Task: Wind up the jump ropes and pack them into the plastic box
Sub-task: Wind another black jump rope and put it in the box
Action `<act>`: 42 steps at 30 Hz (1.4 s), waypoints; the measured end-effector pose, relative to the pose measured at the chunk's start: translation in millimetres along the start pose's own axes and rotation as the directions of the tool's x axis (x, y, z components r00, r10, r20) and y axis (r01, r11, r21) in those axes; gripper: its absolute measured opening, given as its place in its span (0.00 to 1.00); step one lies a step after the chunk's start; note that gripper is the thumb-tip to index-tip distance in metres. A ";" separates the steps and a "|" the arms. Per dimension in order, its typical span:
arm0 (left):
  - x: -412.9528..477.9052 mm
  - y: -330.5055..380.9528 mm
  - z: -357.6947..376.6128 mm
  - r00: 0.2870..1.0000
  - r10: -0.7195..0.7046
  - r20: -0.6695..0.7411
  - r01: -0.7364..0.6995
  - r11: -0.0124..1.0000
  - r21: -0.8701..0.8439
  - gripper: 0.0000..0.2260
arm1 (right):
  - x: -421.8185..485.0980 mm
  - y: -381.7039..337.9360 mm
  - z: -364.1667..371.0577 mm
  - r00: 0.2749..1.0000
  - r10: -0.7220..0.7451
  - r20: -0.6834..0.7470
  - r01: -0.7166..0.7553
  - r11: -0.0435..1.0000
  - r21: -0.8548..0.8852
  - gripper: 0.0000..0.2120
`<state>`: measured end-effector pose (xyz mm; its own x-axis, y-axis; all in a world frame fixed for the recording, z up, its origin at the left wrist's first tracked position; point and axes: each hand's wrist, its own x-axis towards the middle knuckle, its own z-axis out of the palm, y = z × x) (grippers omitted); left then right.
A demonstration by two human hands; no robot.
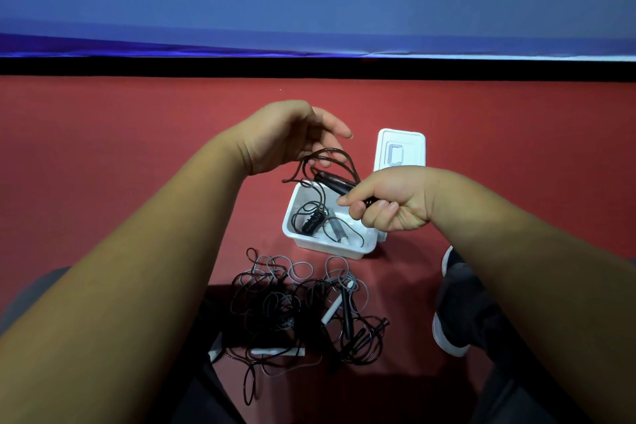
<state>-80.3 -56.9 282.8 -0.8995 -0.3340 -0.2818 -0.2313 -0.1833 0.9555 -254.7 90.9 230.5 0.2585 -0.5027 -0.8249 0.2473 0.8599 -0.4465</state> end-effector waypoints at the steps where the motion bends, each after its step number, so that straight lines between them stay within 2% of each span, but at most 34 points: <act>1: -0.1 1.3 -0.2 1.000 -0.023 -0.006 0.023 1.000 0.008 0.22 | 0.1 -1.3 -1.3 1.000 -0.012 -0.025 0.013 1.000 0.027 0.04; 4: -1.5 5.2 3.1 0.997 -0.074 -0.038 0.076 0.995 0.062 0.20 | -2.0 -5.8 -5.8 0.994 -0.071 -0.089 0.081 0.991 0.110 0.03; 7: -3.2 2.4 3.5 0.993 -0.069 -0.098 0.090 0.968 0.235 0.13 | -2.2 -9.7 -11.0 0.979 -0.139 -0.152 0.165 0.970 0.178 0.03; 10: -4.6 -5.9 -3.6 0.989 -0.126 -0.080 0.147 0.916 0.372 0.08 | -1.3 -12.6 -12.0 0.951 -0.223 -0.213 0.269 0.937 0.222 0.06; 13: -4.8 -11.3 -4.4 0.982 -0.183 -0.045 0.185 0.898 0.400 0.09 | -3.5 -14.5 -8.6 0.918 -0.339 -0.205 0.384 0.888 0.252 0.07; 17: -6.3 -11.2 -4.4 0.986 -0.150 -0.066 0.163 0.857 0.489 0.10 | -10.0 -16.6 -0.4 0.879 -0.454 -0.146 0.477 0.830 0.288 0.15; 20: -6.7 -12.4 -4.9 0.990 -0.116 -0.085 0.143 0.841 0.522 0.08 | -7.8 -17.8 2.8 0.872 -0.461 -0.166 0.490 0.817 0.303 0.20; 25: -5.4 -19.9 -7.8 0.987 -0.156 -0.035 0.153 0.862 0.483 0.07 | -5.1 -18.8 1.7 0.848 -0.468 -0.249 0.530 0.760 0.375 0.14; 30: -6.8 -22.5 -12.6 0.981 -0.190 0.050 0.127 0.808 0.576 0.10 | -6.0 -19.2 -4.1 0.815 -0.486 -0.315 0.579 0.707 0.406 0.10; 34: -8.8 -24.1 -12.7 0.971 -0.214 0.109 0.127 0.844 0.521 0.11 | -4.4 -18.6 -10.5 0.809 -0.478 -0.342 0.586 0.700 0.408 0.08; 38: -6.9 -28.5 -14.4 0.957 -0.289 0.028 0.231 0.815 0.531 0.11 | -2.2 -19.5 -7.6 0.802 -0.496 -0.333 0.594 0.722 0.355 0.08; 42: -6.9 -27.1 -13.4 0.953 -0.281 -0.109 0.289 0.749 0.596 0.08 | -2.3 -20.5 -5.9 0.773 -0.514 -0.370 0.625 0.716 0.312 0.05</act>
<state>-62.9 -62.1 257.7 -0.7522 -0.3676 -0.5469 -0.6542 0.3170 0.6867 -265.8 74.9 239.5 -0.2732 -0.7984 -0.5366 0.6295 0.2734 -0.7273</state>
